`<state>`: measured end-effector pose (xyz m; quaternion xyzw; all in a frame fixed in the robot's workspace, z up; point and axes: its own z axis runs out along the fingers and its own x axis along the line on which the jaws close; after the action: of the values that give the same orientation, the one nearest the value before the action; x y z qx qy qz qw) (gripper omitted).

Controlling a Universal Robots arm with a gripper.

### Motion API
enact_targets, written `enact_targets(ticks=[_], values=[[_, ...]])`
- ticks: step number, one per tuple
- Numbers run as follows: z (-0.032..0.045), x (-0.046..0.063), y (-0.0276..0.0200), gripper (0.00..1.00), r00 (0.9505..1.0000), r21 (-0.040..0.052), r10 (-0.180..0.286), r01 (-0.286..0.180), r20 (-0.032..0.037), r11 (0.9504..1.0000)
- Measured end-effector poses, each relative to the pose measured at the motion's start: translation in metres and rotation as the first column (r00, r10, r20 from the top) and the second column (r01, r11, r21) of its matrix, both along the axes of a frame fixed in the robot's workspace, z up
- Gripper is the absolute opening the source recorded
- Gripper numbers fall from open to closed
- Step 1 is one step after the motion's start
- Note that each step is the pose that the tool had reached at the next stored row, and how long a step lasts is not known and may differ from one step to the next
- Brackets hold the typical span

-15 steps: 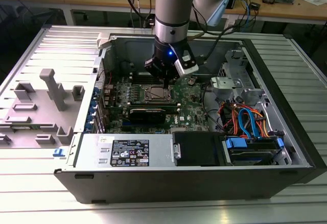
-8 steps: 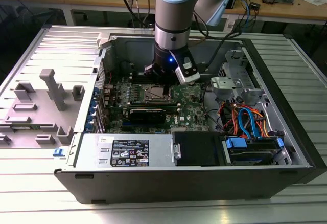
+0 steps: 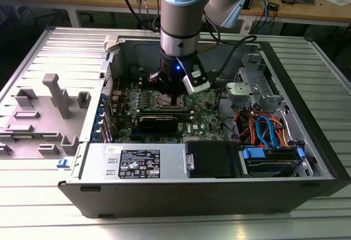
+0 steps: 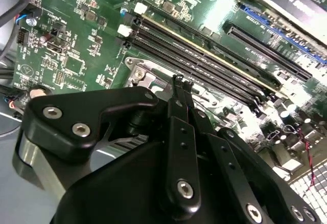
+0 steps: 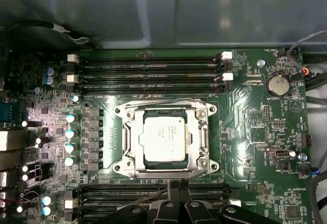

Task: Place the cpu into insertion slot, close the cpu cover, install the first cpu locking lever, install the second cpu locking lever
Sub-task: 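Install the second cpu locking lever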

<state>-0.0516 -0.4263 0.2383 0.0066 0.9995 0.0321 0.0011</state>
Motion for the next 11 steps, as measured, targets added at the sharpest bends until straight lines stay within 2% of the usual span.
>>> enact_targets(ticks=[8, 11], values=[[0.0052, -0.0009, -0.0014, 0.11, 0.9997, 0.0002, 0.005, -0.005, -0.0225, 1.0000], [0.0069, -0.0012, -0.0024, 0.11, 0.9996, 0.0005, 0.007, -0.007, -0.0287, 1.0000]])
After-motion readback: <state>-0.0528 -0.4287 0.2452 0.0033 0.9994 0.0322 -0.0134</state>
